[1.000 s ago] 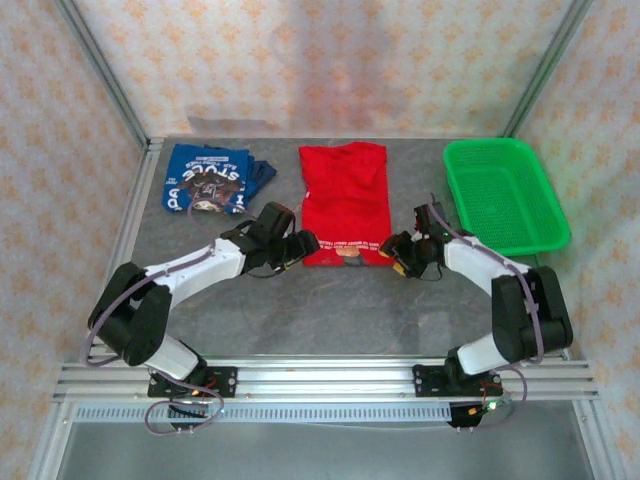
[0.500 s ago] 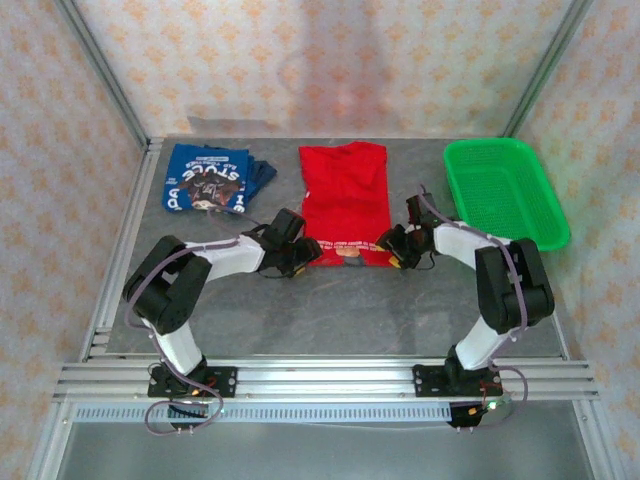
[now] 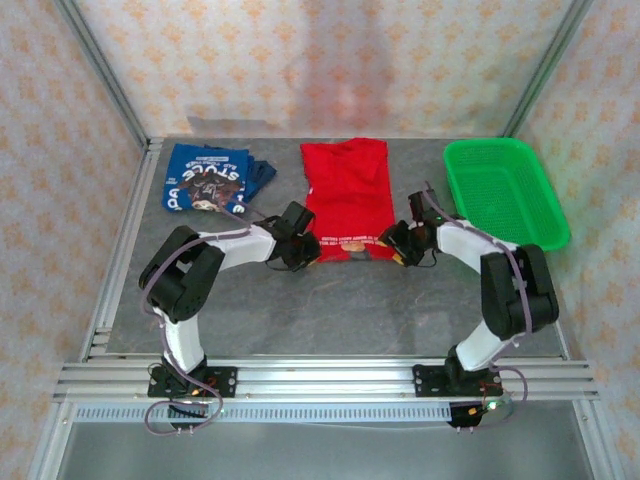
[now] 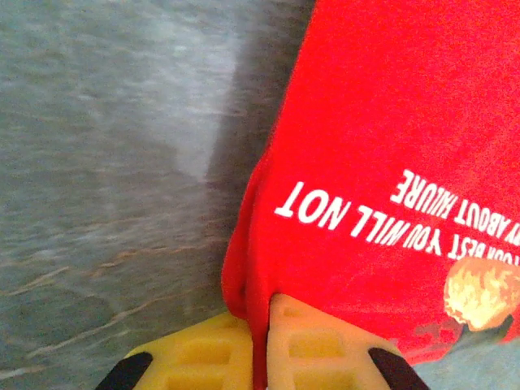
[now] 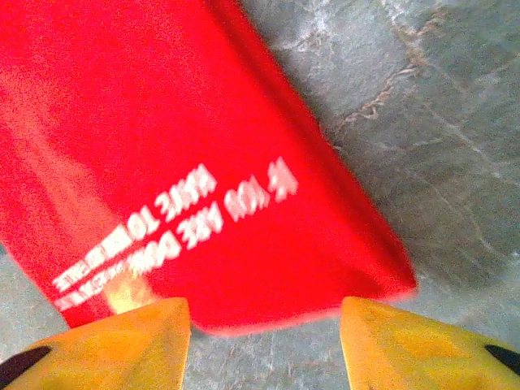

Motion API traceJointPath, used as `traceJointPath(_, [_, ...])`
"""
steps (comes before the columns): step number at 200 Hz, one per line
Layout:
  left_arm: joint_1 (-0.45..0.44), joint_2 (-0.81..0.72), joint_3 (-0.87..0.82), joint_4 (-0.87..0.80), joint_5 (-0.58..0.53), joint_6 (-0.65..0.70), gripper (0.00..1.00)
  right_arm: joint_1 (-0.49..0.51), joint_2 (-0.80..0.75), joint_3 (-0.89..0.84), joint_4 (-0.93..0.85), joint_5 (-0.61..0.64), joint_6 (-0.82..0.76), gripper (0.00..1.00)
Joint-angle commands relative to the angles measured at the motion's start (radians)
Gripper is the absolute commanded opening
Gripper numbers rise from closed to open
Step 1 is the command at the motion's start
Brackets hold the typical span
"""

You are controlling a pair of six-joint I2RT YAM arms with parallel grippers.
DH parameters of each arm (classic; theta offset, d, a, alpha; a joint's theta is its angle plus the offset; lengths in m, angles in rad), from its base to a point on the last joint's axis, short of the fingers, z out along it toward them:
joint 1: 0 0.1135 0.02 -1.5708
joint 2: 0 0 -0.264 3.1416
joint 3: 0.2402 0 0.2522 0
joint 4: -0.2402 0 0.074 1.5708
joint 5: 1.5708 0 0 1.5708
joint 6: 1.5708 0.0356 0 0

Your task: Fold and stack the t-shirts

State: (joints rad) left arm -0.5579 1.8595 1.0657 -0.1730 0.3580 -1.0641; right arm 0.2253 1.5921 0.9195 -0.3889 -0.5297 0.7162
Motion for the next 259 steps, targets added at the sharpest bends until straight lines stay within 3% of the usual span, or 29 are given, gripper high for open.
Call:
traceJointPath(1, [-0.010, 0.012, 0.012, 0.040, -0.012, 0.018, 0.06, -0.001, -0.061, 0.033, -0.142, 0.069, -0.041, 0.53])
traceJointPath(41, [-0.014, 0.014, 0.011, 0.041, -0.005, 0.021, 0.03, -0.001, -0.001, 0.016, -0.130, 0.086, -0.046, 0.53])
traceJointPath(104, [-0.029, -0.017, -0.044, 0.066, 0.007, 0.019, 0.01, -0.002, 0.219, 0.195, -0.156, 0.172, -0.068, 0.48])
traceJointPath(119, [-0.044, -0.031, -0.049, 0.050, 0.005, 0.036, 0.00, -0.005, 0.245, 0.221, -0.147, 0.190, -0.065, 0.39])
traceJointPath(146, [-0.076, -0.069, -0.064, 0.006, -0.002, 0.078, 0.00, -0.006, 0.234, 0.248, -0.172, 0.207, -0.086, 0.06])
traceJointPath(154, [-0.086, -0.090, -0.079, -0.008, -0.005, 0.090, 0.00, -0.005, 0.203, 0.233, -0.181, 0.211, -0.091, 0.00])
traceJointPath(202, [-0.172, -0.319, -0.236, -0.128, -0.089, 0.089, 0.00, 0.034, -0.201, -0.094, -0.208, 0.202, -0.027, 0.00])
traceJointPath(259, [-0.358, -0.649, -0.346, -0.309, -0.213, -0.025, 0.00, 0.376, -0.753, -0.328, -0.388, 0.284, 0.329, 0.00])
